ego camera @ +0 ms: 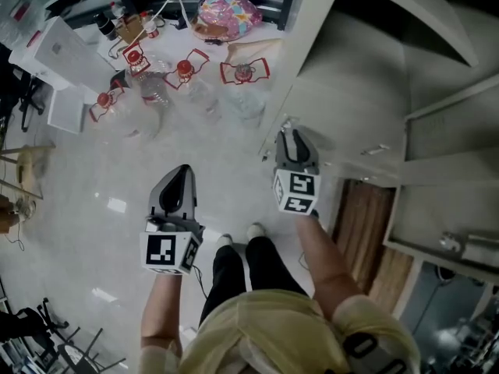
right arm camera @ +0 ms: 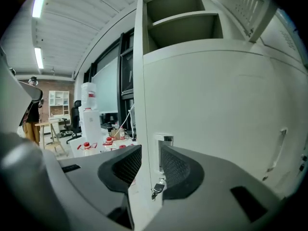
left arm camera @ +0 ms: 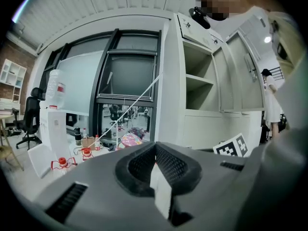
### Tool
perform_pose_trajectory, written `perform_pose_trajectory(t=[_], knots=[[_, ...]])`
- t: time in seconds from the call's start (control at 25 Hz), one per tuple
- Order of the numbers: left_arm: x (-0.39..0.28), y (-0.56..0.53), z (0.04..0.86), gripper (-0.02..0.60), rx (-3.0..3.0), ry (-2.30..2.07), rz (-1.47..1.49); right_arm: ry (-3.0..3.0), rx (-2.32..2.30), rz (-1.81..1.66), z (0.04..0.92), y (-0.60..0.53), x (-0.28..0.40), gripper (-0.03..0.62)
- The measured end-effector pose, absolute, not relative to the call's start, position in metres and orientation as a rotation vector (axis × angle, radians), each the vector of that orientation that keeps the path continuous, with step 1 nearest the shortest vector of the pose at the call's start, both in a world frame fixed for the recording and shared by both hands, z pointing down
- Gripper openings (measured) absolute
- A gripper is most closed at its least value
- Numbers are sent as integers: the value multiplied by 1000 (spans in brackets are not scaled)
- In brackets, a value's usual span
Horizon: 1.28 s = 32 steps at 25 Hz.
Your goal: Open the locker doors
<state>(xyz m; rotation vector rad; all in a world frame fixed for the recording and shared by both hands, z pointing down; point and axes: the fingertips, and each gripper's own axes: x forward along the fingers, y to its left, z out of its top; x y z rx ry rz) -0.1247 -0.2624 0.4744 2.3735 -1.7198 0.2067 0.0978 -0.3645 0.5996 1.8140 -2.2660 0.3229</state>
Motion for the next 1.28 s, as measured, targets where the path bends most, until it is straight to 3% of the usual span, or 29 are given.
perform_pose_trajectory(t=[0.76,1.28], knots=[[-120,-277,505,3,2333,-1672,230,-2231,1793,324,621,-405,80,123],[-111,-259,501,3,2397,-1596,233,-2215,1770,375,623,-360,73,123]])
